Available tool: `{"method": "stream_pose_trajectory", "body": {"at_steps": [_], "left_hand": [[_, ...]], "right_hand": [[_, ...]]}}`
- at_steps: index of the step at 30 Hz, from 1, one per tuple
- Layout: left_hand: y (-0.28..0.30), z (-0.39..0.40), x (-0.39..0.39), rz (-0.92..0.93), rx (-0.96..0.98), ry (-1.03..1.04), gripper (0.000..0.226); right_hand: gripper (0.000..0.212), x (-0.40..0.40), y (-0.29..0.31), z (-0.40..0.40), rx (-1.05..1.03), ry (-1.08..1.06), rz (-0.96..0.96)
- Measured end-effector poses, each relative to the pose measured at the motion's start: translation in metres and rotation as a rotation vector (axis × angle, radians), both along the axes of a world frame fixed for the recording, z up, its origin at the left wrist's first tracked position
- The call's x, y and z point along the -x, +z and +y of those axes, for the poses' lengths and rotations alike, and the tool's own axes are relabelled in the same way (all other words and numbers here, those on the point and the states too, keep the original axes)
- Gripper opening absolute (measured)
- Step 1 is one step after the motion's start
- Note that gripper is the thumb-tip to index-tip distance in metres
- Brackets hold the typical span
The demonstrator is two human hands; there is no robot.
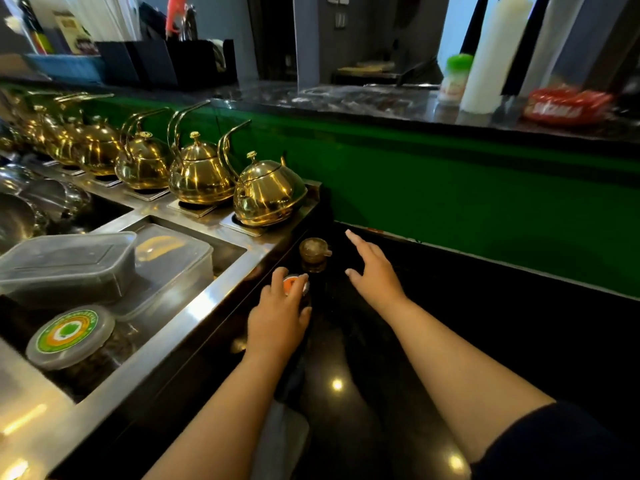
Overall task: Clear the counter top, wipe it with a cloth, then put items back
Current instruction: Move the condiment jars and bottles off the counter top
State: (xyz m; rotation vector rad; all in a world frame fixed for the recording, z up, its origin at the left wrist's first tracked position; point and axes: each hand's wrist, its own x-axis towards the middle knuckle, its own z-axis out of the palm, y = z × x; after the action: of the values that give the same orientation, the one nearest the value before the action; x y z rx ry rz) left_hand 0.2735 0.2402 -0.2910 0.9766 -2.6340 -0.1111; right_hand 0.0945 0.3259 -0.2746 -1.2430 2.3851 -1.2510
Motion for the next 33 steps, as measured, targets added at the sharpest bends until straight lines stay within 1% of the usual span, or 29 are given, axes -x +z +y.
{"method": "stream_pose_trajectory", "body": {"at_steps": [3, 6, 8, 12, 15, 19, 22, 25, 27, 28, 29, 31, 33], "left_hand": [[0.038, 0.003, 0.015, -0.003, 0.082, -0.096, 0.054], [0.077, 0.006, 0.041, 0.081, 0.123, -0.185, 0.049], [0.102, 0.010, 0.064, 0.159, 0.121, -0.234, 0.047], [0.155, 0.014, 0.114, 0.325, 0.040, -0.342, 0.041], [0.192, 0.011, 0.156, 0.398, 0.041, -0.417, 0.036], [0.227, -0.008, 0.219, 0.475, 0.019, -0.473, 0.036], [0.245, -0.030, 0.275, 0.439, -0.108, -0.470, 0.050], [0.260, -0.049, 0.329, 0.352, -0.318, -0.509, 0.078], [0.267, -0.057, 0.358, 0.292, -0.421, -0.572, 0.095], [0.271, -0.061, 0.372, 0.257, -0.441, -0.594, 0.100], [0.274, -0.064, 0.384, 0.221, -0.436, -0.621, 0.104], [0.278, -0.070, 0.404, 0.162, -0.423, -0.680, 0.103], [0.278, -0.075, 0.416, 0.137, -0.429, -0.725, 0.093]], "right_hand": [[0.067, 0.008, 0.041, 0.026, 0.062, -0.074, 0.005], [0.061, 0.020, 0.087, 0.050, 0.107, -0.161, 0.073], [0.058, 0.033, 0.115, 0.065, 0.138, -0.219, 0.123], [0.054, 0.065, 0.166, 0.084, 0.197, -0.330, 0.188], [0.054, 0.093, 0.194, 0.089, 0.235, -0.397, 0.230], [0.064, 0.134, 0.226, 0.079, 0.308, -0.460, 0.262], [0.077, 0.163, 0.244, 0.061, 0.289, -0.506, 0.234], [0.089, 0.193, 0.254, 0.037, 0.255, -0.551, 0.163], [0.091, 0.211, 0.255, 0.021, 0.267, -0.568, 0.106], [0.090, 0.219, 0.255, 0.014, 0.274, -0.579, 0.091], [0.086, 0.225, 0.254, 0.009, 0.279, -0.592, 0.082], [0.076, 0.234, 0.251, 0.002, 0.288, -0.624, 0.072], [0.065, 0.238, 0.249, -0.001, 0.290, -0.653, 0.062]]}}
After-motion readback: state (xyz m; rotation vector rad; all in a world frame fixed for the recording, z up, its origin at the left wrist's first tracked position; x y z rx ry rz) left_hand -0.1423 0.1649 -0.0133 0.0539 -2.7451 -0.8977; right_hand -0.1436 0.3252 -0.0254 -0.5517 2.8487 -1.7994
